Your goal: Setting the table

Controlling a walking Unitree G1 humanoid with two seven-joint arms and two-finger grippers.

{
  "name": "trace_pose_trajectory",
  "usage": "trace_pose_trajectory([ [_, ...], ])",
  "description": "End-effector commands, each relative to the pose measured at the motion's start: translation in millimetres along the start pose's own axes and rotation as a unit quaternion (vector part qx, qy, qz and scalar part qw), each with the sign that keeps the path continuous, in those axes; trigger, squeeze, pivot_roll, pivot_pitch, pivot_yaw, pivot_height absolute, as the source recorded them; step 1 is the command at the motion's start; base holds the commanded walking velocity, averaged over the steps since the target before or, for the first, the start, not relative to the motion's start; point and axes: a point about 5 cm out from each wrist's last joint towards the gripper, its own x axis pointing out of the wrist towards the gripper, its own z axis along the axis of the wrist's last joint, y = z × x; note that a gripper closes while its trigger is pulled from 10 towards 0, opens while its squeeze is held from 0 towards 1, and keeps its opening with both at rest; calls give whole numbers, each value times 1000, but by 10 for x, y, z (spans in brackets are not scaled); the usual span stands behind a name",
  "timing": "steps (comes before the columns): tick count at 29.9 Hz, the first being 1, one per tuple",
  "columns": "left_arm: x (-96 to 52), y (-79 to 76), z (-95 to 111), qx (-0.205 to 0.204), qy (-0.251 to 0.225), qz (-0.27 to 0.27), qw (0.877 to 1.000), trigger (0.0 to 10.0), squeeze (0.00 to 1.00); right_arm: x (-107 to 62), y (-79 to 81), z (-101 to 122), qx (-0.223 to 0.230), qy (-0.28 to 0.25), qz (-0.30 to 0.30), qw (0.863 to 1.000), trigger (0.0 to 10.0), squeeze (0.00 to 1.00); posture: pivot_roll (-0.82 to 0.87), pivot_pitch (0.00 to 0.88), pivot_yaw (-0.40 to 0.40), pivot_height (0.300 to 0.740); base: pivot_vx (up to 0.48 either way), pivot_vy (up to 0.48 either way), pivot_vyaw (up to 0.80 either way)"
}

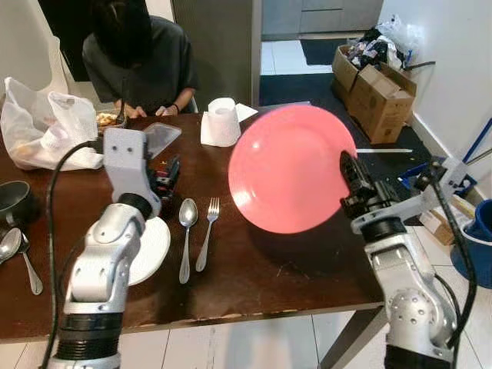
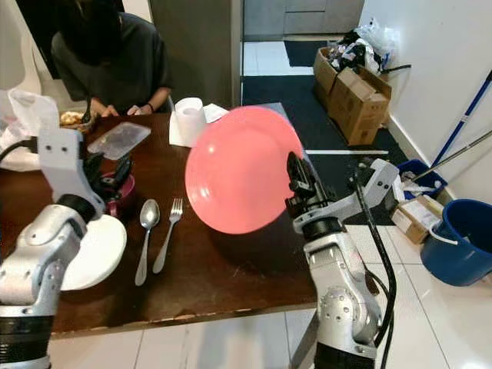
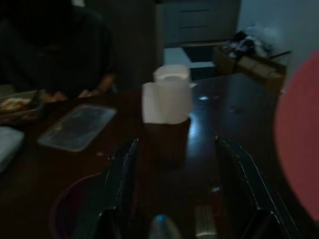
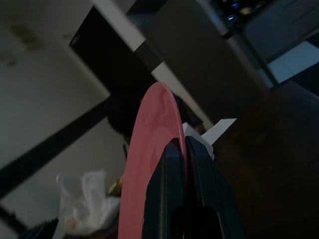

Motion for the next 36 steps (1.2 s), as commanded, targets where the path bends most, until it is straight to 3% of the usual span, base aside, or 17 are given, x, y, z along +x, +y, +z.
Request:
trace_pose_trajectory([
  [1, -3, 17, -37, 12, 12, 7, 1000, 10000, 0, -27, -27, 47, 29, -24, -21, 999, 10000, 0, -63, 0, 146, 740, 0, 0, 0],
  [5, 17, -28, -89, 11, 19, 2, 1000, 10000, 0, -117, -26, 12, 118, -32, -19, 992, 10000, 0, -80, 0, 146, 740, 0, 0, 0],
  [6, 17, -28, -89, 11, 19, 2, 1000, 10000, 0, -117, -26, 12, 118, -32, -19, 992, 10000, 0, -80, 0, 146, 740, 0, 0, 0],
  [7, 24, -37, -83, 8, 18, 3, 1000, 10000, 0, -150, -38, 16, 158, -41, -19, 986, 10000, 0, -79, 0, 144, 740, 0, 0, 0],
  [9, 35, -47, -64, 6, 15, 6, 1000, 10000, 0, -195, -106, 6, 159, -39, -36, 986, 10000, 0, -72, 0, 142, 740, 0, 0, 0],
  [11, 33, -35, -51, 8, 15, 8, 1000, 10000, 0, -198, -97, -50, 70, -1, -25, 997, 10000, 0, -67, 0, 145, 740, 0, 0, 0],
  [13, 22, 0, -54, 12, 17, 10, 1000, 10000, 0, -183, -54, -60, 107, -5, -7, 994, 10000, 0, -66, 0, 148, 740, 0, 0, 0],
  [15, 17, 16, -58, 15, 18, 11, 1000, 10000, 0, -177, -66, -70, 111, -4, -11, 994, 10000, 0, -66, 0, 149, 740, 0, 0, 0],
  [16, 17, 31, -61, 18, 18, 14, 1000, 10000, 0, -174, -71, -109, 86, 11, -11, 996, 10000, 0, -61, 0, 146, 740, 0, 0, 0],
  [19, 23, 50, -58, 19, 18, 20, 999, 10000, 0, -194, -100, -182, 94, 28, -19, 995, 10000, 0, -59, 0, 144, 740, 0, 0, 0],
  [20, 15, 38, -70, 19, 19, 20, 999, 10000, 0, -225, -122, -246, 55, 56, -21, 997, 10000, 0, -61, 0, 144, 740, 0, 0, 0],
  [24, -1, 13, -106, 18, 24, 17, 999, 10000, 0, -263, -118, -293, 11, 79, -11, 997, 10000, 0, -69, 0, 142, 740, 0, 0, 0],
  [28, -12, -51, -152, 11, 32, 4, 999, 10000, 0, -287, -116, -286, 26, 80, -8, 996, 10000, 0, -73, 0, 136, 740, 0, 0, 0],
  [31, -66, -346, -338, 46, 79, -101, 991, 10000, 0, -440, -332, -551, -29, 169, -40, 984, 10000, 0, -70, 0, 132, 740, 0, 0, 0],
  [33, -130, -468, -511, 45, 114, -145, 982, 10000, 0, -570, -449, -690, -33, 208, -60, 976, 10000, 0, -70, 0, 131, 740, 0, 0, 0],
  [36, -190, -549, -721, 40, 146, -175, 973, 10000, 0, -664, -477, -747, -22, 231, -65, 971, 10000, 0, -71, 0, 129, 740, 0, 0, 0],
])
